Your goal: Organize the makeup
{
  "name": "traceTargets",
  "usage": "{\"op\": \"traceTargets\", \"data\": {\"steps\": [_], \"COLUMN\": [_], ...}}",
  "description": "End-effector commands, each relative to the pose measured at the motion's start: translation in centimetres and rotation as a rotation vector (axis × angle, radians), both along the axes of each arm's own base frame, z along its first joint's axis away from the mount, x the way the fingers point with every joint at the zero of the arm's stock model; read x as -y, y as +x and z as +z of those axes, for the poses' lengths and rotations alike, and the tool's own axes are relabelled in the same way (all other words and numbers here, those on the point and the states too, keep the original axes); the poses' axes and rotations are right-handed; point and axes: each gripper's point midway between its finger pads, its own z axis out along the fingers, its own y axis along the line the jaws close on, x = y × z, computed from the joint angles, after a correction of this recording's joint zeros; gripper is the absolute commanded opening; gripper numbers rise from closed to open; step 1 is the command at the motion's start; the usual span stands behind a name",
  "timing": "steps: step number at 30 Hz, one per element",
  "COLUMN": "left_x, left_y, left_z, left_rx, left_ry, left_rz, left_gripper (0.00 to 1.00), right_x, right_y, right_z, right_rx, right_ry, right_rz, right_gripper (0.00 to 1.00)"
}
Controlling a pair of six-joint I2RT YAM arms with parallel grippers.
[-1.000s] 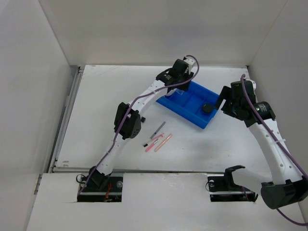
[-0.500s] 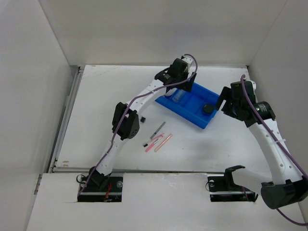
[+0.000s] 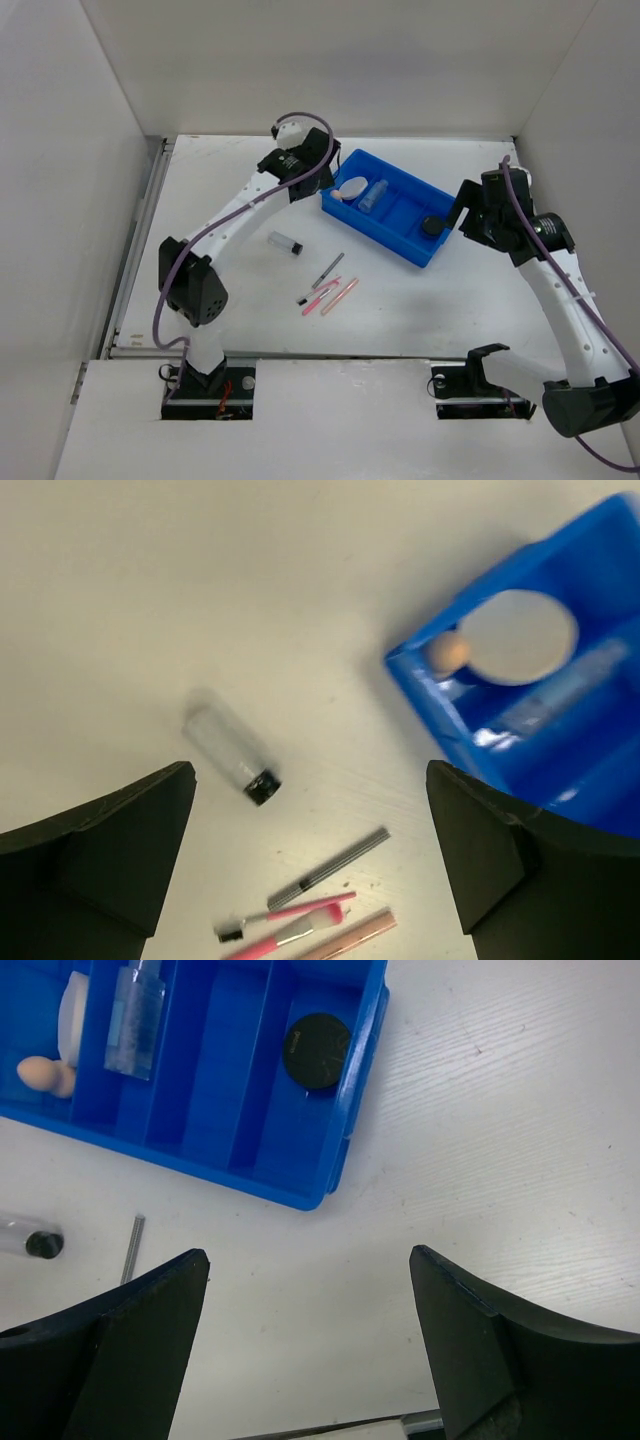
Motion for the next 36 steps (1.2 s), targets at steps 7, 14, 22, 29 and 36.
{"op": "traceTargets", "data": {"steps": [7,14,22,29,36], "left_x": [-5.0,-5.5,-4.1,-4.0,-5.8], "left_y": [-4.4,-5.1,-4.1,-2.4,-3.1], "left_z": [-11.9,-15.1,-19.0,-20.7,-20.5], "left_rx": [-0.344,-0.396,-0.404,-0.394,-0.434], "left_ry": [-0.179,-0.266,-0.316,-0.367,-0.217], "left_rz": [0.369,0.434,0.424,0.427,0.378], "left_gripper": [0.94,0.93,0.88,0.68,0.35], "right_x": [-0.5,-0.6,-0.7,-0.3,-0.2], "right_y": [-0.3,-0.7,-1.1,-1.3,-1.3], "right_z": [2.4,2.2,2.2,2.3,2.3], "right_rx": [0.093,0.083,0.080,0.083,0.084], "right_ry": [0.037,0.041,0.048,0.036,0.030], "right_rz": [0.040,0.047,0.055,0.042,0.035], "right_gripper": [0.88,0.88,0.88,0.88,0.88]}}
